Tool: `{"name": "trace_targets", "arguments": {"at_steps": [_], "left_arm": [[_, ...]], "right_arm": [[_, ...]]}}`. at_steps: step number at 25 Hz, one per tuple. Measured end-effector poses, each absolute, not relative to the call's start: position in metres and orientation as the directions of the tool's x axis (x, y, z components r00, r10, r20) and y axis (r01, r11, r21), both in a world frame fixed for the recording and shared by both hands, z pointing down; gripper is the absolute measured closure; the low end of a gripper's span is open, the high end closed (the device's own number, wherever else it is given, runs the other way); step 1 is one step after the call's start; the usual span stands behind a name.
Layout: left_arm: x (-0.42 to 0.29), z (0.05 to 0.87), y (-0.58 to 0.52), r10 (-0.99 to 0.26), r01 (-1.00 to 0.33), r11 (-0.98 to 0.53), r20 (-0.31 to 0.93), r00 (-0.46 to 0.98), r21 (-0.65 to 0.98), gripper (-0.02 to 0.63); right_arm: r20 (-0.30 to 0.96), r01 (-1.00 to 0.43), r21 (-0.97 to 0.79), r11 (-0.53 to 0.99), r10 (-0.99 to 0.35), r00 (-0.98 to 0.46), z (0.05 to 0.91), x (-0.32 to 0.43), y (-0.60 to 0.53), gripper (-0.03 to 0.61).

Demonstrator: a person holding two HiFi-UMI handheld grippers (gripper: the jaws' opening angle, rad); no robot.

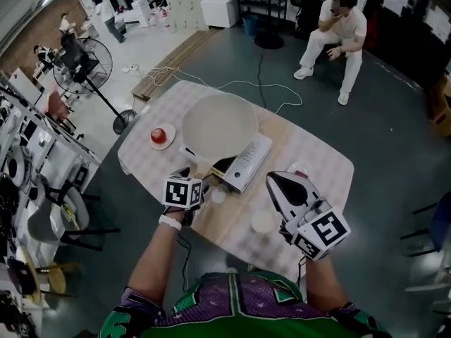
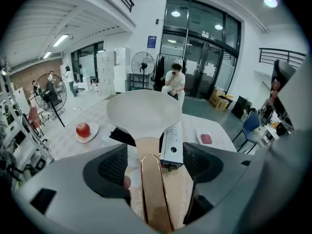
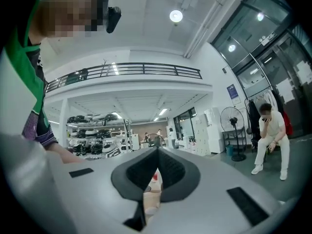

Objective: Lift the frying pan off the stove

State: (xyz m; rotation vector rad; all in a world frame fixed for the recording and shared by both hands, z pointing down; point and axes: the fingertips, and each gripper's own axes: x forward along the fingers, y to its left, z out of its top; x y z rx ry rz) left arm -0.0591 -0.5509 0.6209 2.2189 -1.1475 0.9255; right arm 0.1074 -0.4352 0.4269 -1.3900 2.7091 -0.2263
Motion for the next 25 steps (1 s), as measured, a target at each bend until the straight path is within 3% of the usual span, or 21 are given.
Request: {"name": "trace_targets", "arguments": {"at_steps": [16, 19, 25], "left_arm": [[-0.059, 0.705, -0.580, -0.251, -0.862, -0.477, 0.912, 0.324, 0.175, 0.253], [-0.050, 0.712, -0.580, -0.182, -0.852, -0.464, 0.915, 0.361, 0.244, 0.380], [-0.048, 0.714, -0.576, -0.150, -0.845, -0.449, 0.908, 0.391, 0.290, 0.405]], "right_arm": [[0.006, -0.798, -0.214, 0.563, -0.816, -0.577, 0.448, 0.122, -0.455, 0.573], [0.001, -0.800, -0.213, 0.561, -0.819, -0.574, 0.442, 0.130, -0.456, 0.574], [0.004, -0.804, -0.211, 0.556, -0.822, -0.570, 0.444, 0.130, -0.452, 0.574]]}}
